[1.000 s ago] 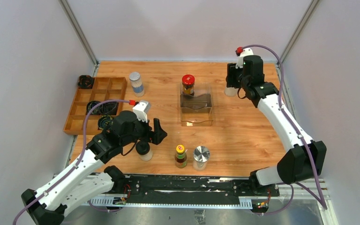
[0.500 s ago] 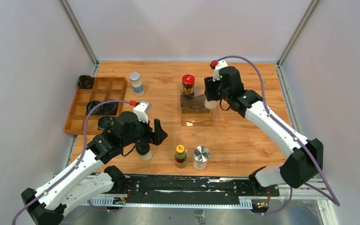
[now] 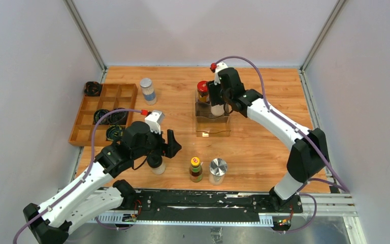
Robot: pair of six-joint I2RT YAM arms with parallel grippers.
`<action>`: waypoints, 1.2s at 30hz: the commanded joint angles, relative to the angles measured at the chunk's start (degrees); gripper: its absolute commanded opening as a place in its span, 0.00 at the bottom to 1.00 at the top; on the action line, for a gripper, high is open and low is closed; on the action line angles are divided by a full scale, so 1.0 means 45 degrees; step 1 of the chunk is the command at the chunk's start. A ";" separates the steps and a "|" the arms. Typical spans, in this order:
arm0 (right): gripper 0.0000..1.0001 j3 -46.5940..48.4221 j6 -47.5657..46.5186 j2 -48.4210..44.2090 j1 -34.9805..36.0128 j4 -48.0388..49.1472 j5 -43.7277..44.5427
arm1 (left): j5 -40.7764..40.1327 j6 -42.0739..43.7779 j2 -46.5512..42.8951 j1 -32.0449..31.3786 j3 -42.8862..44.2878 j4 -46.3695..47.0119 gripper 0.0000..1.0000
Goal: Organize the condiment bottles
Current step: Place the bottle in the storage box.
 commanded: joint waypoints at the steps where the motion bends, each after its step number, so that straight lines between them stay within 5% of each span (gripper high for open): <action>1: 0.46 0.1364 -0.0401 0.0739 -0.0052 0.0351 0.0248 | -0.0163 0.0039 0.0050 -0.0139 -0.0064 -0.0041 0.92; 23: 0.46 0.4436 -0.0576 0.3094 -0.2468 0.0281 -0.1134 | -0.0163 0.0342 0.0704 -0.0139 -0.0238 0.0393 0.92; 36: 0.46 0.4263 -0.0680 0.3822 -0.2701 0.1194 -0.1981 | -0.0107 0.0478 0.1290 -0.0139 -0.0313 0.0766 0.92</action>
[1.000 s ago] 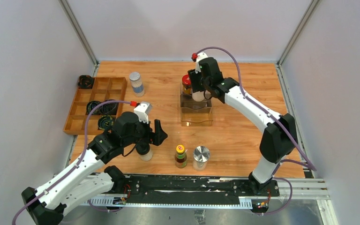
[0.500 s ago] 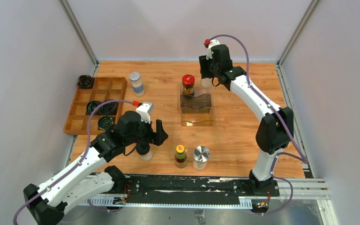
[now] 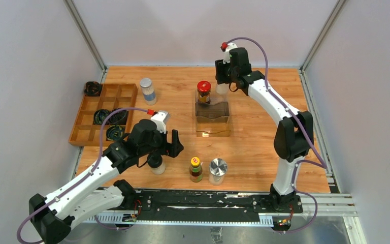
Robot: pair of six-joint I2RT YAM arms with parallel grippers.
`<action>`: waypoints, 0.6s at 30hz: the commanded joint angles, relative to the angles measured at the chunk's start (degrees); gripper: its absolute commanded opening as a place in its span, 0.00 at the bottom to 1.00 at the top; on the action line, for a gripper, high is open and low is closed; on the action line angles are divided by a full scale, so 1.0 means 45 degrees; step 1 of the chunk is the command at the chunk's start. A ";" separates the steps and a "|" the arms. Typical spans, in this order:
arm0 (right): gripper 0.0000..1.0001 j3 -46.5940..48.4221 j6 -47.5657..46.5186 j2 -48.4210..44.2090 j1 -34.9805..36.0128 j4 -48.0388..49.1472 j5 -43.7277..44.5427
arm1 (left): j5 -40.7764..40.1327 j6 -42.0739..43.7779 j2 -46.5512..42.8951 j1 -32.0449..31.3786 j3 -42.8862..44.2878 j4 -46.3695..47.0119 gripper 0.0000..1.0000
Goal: Organize the condiment bottles
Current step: Place the bottle in the storage box.
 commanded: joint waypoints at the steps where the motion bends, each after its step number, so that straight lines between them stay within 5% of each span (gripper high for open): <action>1: 0.46 0.0103 -0.0199 0.0252 -0.0158 0.0708 -0.0278 | -0.0099 0.0212 0.0131 -0.0134 -0.0136 0.0358 0.92; 18: 0.46 -0.0540 -0.0038 0.0846 -0.0159 0.1524 -0.0381 | -0.0155 0.0246 0.0014 -0.0134 -0.0272 0.0259 0.92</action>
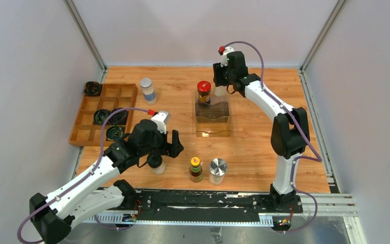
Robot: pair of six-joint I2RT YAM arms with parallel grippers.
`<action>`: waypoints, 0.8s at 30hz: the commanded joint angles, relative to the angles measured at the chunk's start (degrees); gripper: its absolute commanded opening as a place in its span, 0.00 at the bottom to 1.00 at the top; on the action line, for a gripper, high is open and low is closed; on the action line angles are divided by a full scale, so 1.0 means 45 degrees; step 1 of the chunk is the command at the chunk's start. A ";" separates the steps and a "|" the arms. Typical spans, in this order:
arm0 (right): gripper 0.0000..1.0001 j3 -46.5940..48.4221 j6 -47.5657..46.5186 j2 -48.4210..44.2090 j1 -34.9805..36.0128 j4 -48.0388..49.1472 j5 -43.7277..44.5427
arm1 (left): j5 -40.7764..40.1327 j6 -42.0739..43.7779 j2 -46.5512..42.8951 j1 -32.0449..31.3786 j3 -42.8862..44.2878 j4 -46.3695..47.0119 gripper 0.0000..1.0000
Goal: Organize the condiment bottles
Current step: Place the bottle in the storage box.
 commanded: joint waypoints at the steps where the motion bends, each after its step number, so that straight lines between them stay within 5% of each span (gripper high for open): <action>1: 0.46 -0.0218 -0.0018 0.0276 -0.0142 0.0520 -0.0092 | -0.0153 0.0197 -0.0091 -0.0134 -0.0232 0.0163 0.92; 24: 0.46 -0.0815 0.0197 0.1453 -0.0180 0.1540 -0.0209 | 0.0032 0.0519 0.0684 -0.0134 -0.0340 0.0707 0.92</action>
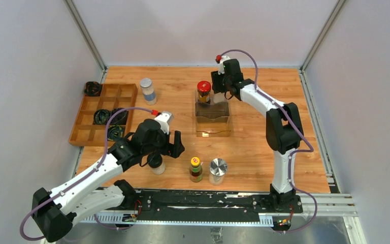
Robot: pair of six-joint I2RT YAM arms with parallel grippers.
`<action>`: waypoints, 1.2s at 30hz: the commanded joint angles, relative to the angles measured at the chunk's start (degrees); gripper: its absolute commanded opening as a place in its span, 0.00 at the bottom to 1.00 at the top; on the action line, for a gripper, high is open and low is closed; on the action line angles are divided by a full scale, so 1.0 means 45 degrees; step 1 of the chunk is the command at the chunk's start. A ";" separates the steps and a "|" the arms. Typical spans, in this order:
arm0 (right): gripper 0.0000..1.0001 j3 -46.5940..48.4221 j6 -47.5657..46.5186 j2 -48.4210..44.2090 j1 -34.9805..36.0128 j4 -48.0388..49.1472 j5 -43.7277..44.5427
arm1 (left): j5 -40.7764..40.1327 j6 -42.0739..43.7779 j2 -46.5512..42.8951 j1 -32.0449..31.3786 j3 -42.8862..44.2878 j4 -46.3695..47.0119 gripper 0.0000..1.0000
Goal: Organize the condiment bottles
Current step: Place the bottle in the storage box.
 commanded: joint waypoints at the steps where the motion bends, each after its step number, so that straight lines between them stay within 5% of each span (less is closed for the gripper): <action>1: 0.46 -0.0255 0.0171 0.0230 -0.0172 0.0828 -0.0131 | 0.0024 0.0237 0.0157 -0.0090 -0.0128 0.0360 0.92; 24: 0.48 -0.2048 0.0597 0.0126 -0.0148 0.1854 0.0034 | 0.0266 0.0297 0.0305 -0.0090 -0.0225 0.0588 0.92; 31: 0.75 -0.2364 0.0589 -0.0360 -0.0151 0.1319 0.0257 | 0.0400 0.0182 0.0178 -0.0090 -0.0113 0.0573 0.93; 36: 0.85 -0.2633 0.0495 -0.0910 -0.0150 0.0801 0.0499 | 0.0358 0.0102 0.0127 -0.0090 0.0050 0.0455 0.93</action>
